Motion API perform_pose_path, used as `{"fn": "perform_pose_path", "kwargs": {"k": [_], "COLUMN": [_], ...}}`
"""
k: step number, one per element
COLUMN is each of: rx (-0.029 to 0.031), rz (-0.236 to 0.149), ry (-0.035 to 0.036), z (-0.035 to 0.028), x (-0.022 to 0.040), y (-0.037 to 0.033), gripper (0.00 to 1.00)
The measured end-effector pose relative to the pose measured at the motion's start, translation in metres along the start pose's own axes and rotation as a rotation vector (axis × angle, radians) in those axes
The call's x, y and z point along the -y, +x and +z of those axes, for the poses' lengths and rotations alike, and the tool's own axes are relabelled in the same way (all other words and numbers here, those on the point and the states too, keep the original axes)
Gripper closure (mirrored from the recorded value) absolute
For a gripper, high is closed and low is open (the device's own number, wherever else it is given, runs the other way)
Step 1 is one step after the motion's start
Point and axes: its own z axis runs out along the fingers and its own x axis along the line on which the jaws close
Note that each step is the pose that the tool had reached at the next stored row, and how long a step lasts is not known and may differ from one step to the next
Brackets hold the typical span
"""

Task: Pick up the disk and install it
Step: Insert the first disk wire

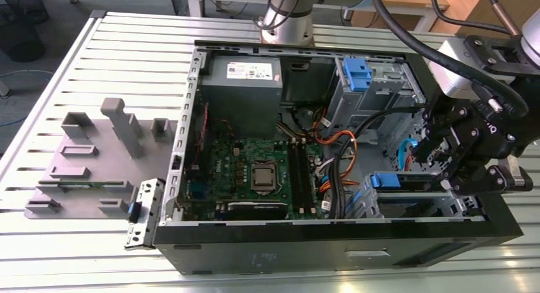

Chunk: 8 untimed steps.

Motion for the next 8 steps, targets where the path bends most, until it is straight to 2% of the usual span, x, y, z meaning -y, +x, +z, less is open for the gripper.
{"fn": "perform_pose_path", "kwargs": {"k": [5, 8], "rx": [0.0001, 0.0001], "rz": [0.0, 0.0], "ry": [0.0, 0.0], "z": [0.0004, 0.0005], "x": [-0.0002, -0.0002], "y": [-0.0095, -0.0123], "gripper": [0.45, 0.45]}}
